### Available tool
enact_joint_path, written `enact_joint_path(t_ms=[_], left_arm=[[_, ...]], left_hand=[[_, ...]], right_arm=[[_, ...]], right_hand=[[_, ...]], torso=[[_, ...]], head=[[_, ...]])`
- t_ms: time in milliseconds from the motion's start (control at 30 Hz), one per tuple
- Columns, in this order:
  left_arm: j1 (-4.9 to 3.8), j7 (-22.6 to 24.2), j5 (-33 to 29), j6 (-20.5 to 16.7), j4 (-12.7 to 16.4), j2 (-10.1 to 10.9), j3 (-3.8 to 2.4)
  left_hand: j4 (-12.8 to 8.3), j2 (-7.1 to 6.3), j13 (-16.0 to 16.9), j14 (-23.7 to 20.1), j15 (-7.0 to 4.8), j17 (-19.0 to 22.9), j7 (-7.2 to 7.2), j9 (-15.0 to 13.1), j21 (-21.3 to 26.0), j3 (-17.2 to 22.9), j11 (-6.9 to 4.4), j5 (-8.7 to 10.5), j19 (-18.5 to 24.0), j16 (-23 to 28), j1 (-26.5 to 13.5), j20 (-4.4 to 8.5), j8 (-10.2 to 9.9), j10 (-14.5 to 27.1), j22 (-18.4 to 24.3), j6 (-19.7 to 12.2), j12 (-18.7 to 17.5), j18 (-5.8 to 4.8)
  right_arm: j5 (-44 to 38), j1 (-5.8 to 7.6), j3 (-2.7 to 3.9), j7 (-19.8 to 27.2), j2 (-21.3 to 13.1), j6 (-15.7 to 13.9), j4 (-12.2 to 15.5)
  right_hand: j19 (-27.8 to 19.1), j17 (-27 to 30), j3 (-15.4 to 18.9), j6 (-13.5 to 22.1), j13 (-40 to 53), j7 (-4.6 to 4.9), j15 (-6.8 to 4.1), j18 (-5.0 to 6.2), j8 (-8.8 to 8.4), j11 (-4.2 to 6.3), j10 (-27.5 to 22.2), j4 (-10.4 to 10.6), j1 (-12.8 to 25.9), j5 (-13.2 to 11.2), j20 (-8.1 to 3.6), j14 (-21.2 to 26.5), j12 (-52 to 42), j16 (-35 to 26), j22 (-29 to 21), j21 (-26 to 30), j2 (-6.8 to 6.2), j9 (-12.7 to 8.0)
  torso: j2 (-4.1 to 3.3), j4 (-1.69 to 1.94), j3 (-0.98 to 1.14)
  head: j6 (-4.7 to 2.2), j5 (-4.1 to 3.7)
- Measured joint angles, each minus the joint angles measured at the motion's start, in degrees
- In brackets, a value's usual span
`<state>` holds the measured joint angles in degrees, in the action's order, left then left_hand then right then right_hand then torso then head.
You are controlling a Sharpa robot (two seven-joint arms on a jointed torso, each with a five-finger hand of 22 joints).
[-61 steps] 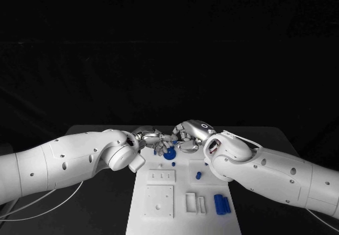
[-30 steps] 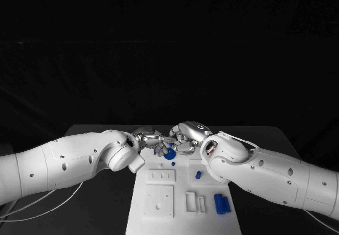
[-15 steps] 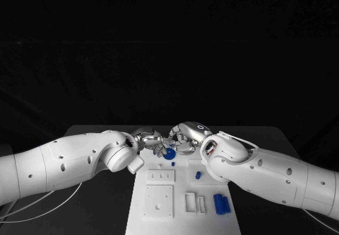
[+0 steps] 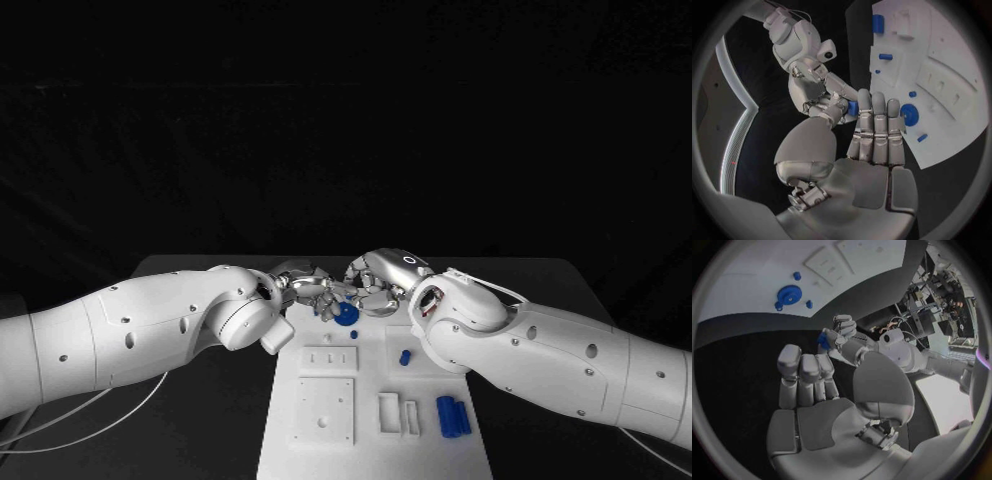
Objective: Assemble the parts on the task board
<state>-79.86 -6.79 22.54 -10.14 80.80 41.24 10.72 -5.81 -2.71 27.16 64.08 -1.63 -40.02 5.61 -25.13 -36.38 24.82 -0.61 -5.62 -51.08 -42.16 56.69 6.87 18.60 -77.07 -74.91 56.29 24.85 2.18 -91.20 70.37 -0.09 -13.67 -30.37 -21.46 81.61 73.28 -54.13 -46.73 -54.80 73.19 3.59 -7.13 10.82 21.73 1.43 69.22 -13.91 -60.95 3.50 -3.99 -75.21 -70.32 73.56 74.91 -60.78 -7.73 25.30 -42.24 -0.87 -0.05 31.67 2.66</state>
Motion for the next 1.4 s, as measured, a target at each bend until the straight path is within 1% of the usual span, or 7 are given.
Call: enact_joint_path(t_ms=[167,367,433,500,1167,1300,1400], left_arm=[[0.0,-0.1,0.0,0.1,0.0,0.0,0.0],[0.0,-0.1,-0.2,0.2,-0.1,0.0,0.01],[0.0,-0.1,-0.2,0.2,-0.1,0.0,0.01],[0.0,-0.1,-0.3,0.2,-0.1,0.0,0.01],[0.09,-0.6,-0.1,0.6,0.0,0.1,-0.02],[0.14,-0.7,-0.1,0.3,0.1,0.1,0.01],[0.14,-0.7,0.1,0.2,0.2,0.1,0.01]], left_hand=[[-0.1,0.88,0.1,0.0,0.0,0.2,0.11,0.0,-0.2,0.1,0.0,-0.37,0.0,-0.2,-0.9,0.0,0.0,0.0,0.0,0.1,0.0,-0.01],[-2.0,4.03,0.3,-0.6,0.14,0.5,-0.15,-0.1,-0.2,1.8,-0.13,-2.58,1.0,-0.2,-1.6,-0.41,0.5,0.1,0.0,1.6,0.0,-0.03],[-1.9,3.62,0.3,-0.6,0.21,0.8,-0.11,-0.1,-0.2,6.2,-0.2,1.41,1.0,-0.3,-1.1,-0.41,0.5,0.2,0.0,2.0,0.0,-0.04],[-1.8,3.54,0.3,-0.6,0.21,0.9,0.06,-0.2,-0.2,8.1,-0.2,1.91,1.0,-0.5,-1.0,-0.41,0.5,0.2,0.0,2.2,0.0,-0.04],[-4.0,3.22,1.6,0.3,-0.73,0.6,0.61,-0.2,-2.0,12.0,-1.16,-0.32,1.0,-2.6,-2.1,-0.42,1.6,-1.5,0.0,2.8,0.8,-0.03],[-4.6,3.0,2.0,1.1,-1.06,0.3,0.83,-0.2,-2.8,12.2,-1.55,-1.27,1.0,-3.8,-2.3,-0.42,1.9,-2.4,0.0,3.1,1.3,-0.01],[-4.6,2.84,2.3,1.6,-1.54,0.2,0.88,-0.2,-2.9,12.2,-1.93,-1.44,1.0,-4.3,-2.4,-0.42,2.3,-2.8,0.0,3.2,1.7,0.0]], right_arm=[[0.0,-0.01,0.0,0.0,0.0,0.1,0.0],[0.0,-0.02,0.0,0.0,0.0,0.1,0.0],[0.0,-0.03,-0.01,0.0,0.0,0.1,0.0],[0.0,-0.04,-0.02,0.0,0.0,0.1,0.0],[0.2,-0.21,-0.06,0.2,0.1,0.4,-0.2],[0.8,-0.19,-0.07,0.6,0.2,0.3,-0.5],[1.4,-0.18,-0.09,0.9,0.1,0.0,-0.9]], right_hand=[[0.0,0.0,0.0,0.0,0.0,0.0,0.0,0.02,0.01,0.0,0.0,0.0,0.0,0.0,0.0,0.0,0.0,0.0,0.0,0.0,0.0,-0.1],[0.0,0.0,0.0,0.0,0.0,0.0,0.01,0.03,0.01,0.0,0.0,0.0,0.0,0.0,0.0,0.0,0.0,0.0,0.0,0.0,0.0,-0.1],[0.0,0.0,0.0,0.0,0.0,-0.01,0.01,0.03,0.01,0.0,0.0,0.0,0.0,0.0,0.0,0.0,0.0,0.0,0.0,0.0,0.0,-0.2],[0.0,0.0,0.0,0.0,0.0,-0.01,0.02,0.04,0.01,0.0,0.0,0.0,0.0,0.0,0.01,0.0,0.0,0.0,0.0,0.0,-0.01,-0.2],[0.0,0.0,-0.3,-0.2,-0.2,-0.18,0.11,0.15,-0.18,0.0,0.0,0.0,0.0,0.0,0.01,-0.1,0.2,-0.2,0.0,0.0,-0.21,0.0],[0.0,0.1,-0.2,-1.3,-1.5,-1.18,0.11,1.01,-0.52,-0.26,-1.6,0.1,-0.2,0.8,0.03,-0.1,2.0,-0.4,0.0,0.0,-1.34,-0.1],[0.0,0.1,1.0,-1.6,-3.4,-0.48,0.11,1.08,-1.02,-0.58,-4.2,1.1,1.5,1.3,0.03,-0.1,4.3,-0.5,0.0,0.0,-3.58,-0.3]], torso=[[0.0,0.0,0.0],[0.0,0.0,0.0],[0.0,0.0,0.0],[0.0,0.0,-0.01],[-0.01,0.01,-0.02],[-0.01,0.0,-0.02],[0.0,-0.01,-0.01]], head=[[0.01,0.04],[0.01,0.04],[0.03,0.04],[0.06,0.04],[0.17,0.08],[0.17,0.14],[0.17,0.19]])
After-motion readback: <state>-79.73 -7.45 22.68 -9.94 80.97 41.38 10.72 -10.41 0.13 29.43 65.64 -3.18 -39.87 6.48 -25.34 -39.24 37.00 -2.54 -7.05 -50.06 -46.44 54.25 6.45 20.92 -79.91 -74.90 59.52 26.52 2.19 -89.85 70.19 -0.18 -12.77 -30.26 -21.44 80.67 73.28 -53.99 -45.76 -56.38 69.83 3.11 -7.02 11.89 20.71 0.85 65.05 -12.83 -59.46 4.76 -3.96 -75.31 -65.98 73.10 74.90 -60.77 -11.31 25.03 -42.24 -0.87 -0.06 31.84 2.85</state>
